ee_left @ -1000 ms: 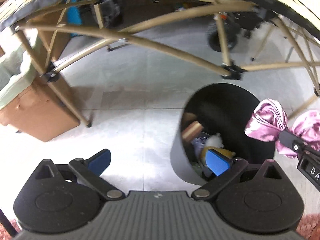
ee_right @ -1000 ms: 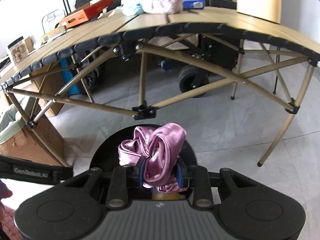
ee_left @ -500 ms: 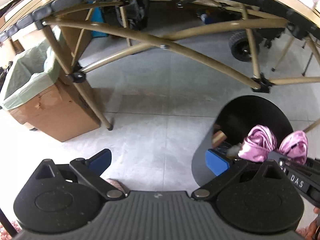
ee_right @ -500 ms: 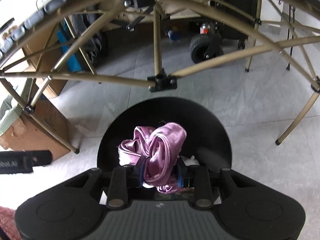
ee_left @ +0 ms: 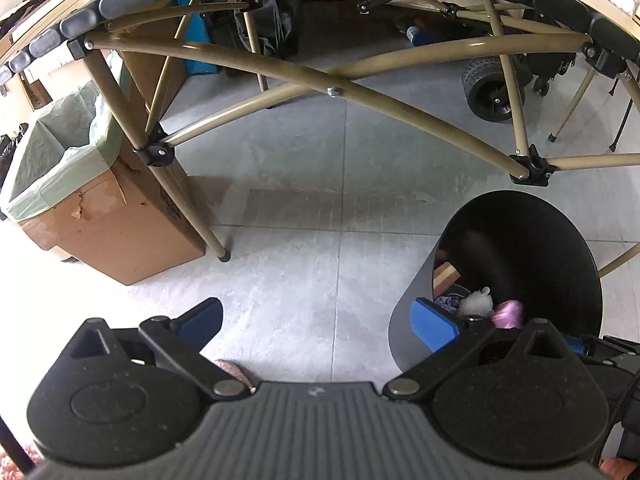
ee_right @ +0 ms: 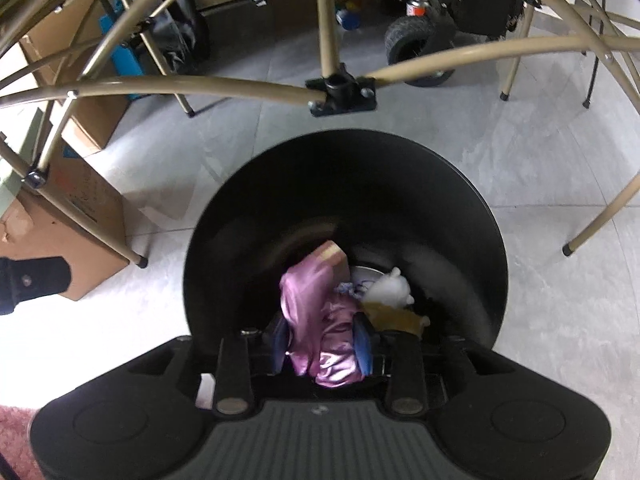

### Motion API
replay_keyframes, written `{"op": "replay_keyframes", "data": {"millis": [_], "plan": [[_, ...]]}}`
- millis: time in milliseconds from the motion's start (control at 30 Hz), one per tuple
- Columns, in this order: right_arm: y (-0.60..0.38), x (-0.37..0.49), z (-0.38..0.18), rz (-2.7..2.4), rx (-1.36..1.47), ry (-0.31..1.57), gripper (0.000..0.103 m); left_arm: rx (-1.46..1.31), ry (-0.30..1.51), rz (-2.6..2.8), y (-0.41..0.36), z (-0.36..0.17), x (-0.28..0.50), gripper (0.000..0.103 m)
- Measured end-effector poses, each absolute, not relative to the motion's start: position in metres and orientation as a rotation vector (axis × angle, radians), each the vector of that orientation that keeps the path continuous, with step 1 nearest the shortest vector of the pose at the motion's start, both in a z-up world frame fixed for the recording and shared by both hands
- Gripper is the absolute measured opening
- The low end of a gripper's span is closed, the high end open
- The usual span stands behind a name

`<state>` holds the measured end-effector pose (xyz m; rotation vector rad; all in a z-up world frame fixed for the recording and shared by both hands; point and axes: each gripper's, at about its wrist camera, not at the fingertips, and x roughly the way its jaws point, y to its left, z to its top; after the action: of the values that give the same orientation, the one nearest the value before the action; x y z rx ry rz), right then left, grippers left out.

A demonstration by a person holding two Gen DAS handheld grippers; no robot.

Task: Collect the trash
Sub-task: 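Move the right tool over the bin and open it to drop the pink cloth, then raise both open tools from the bin back toward the table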

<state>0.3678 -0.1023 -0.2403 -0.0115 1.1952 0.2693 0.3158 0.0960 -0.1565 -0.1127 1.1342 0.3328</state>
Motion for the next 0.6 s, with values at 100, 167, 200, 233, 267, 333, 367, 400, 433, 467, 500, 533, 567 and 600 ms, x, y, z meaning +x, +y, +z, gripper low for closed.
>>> {"op": "replay_keyframes", "data": {"millis": [100, 167, 200, 233, 267, 333, 367, 400, 433, 467, 500, 533, 567, 600], "plan": [[-0.1042, 0.3672, -0.2395, 0.262, -0.003, 1.195, 0.05, -0.112, 1.134, 0.332, 0.0951, -0.1565, 0.3156, 0.102], [-0.1043, 0.3663, -0.2389, 0.26, -0.008, 1.194, 0.067, -0.112, 1.134, 0.332, 0.0953, -0.1565, 0.3156, 0.102], [-0.1049, 0.3656, -0.2381, 0.26, -0.013, 1.196, 0.077, -0.114, 1.133, 0.331, 0.0955, -0.1564, 0.3154, 0.102], [-0.1052, 0.3651, -0.2381, 0.26, -0.018, 1.198, 0.083, -0.114, 1.132, 0.33, 0.0955, -0.1561, 0.3151, 0.102], [-0.1058, 0.3653, -0.2389, 0.254, -0.023, 1.206, 0.096, -0.116, 1.131, 0.328, 0.0953, -0.1557, 0.315, 0.102], [-0.1088, 0.3657, -0.239, 0.246, -0.02, 1.214, 0.103, -0.118, 1.13, 0.323, 0.0941, -0.1551, 0.3151, 0.102], [-0.1098, 0.3654, -0.2385, 0.247, -0.018, 1.214, 0.103, -0.116, 1.129, 0.32, 0.0933, -0.1549, 0.315, 0.102], [-0.1104, 0.3651, -0.2378, 0.247, -0.019, 1.215, 0.103, -0.116, 1.128, 0.317, 0.0927, -0.1545, 0.3149, 0.102], [-0.1112, 0.3641, -0.2373, 0.248, -0.021, 1.215, 0.103, -0.115, 1.127, 0.315, 0.0923, -0.1543, 0.3149, 0.102], [-0.1113, 0.3634, -0.2367, 0.252, -0.024, 1.216, 0.103, -0.114, 1.127, 0.314, 0.0919, -0.1542, 0.3149, 0.102], [-0.1111, 0.3624, -0.2363, 0.258, -0.026, 1.218, 0.103, -0.113, 1.127, 0.312, 0.0915, -0.1541, 0.315, 0.102], [-0.1106, 0.3621, -0.2364, 0.263, -0.031, 1.223, 0.103, -0.113, 1.127, 0.312, 0.0911, -0.1541, 0.3152, 0.102], [-0.1102, 0.3611, -0.2363, 0.267, -0.037, 1.226, 0.103, -0.113, 1.128, 0.312, 0.0908, -0.1543, 0.3154, 0.102], [-0.1097, 0.3607, -0.2362, 0.269, -0.042, 1.229, 0.103, -0.112, 1.129, 0.312, 0.0907, -0.1544, 0.3155, 0.102]]}}
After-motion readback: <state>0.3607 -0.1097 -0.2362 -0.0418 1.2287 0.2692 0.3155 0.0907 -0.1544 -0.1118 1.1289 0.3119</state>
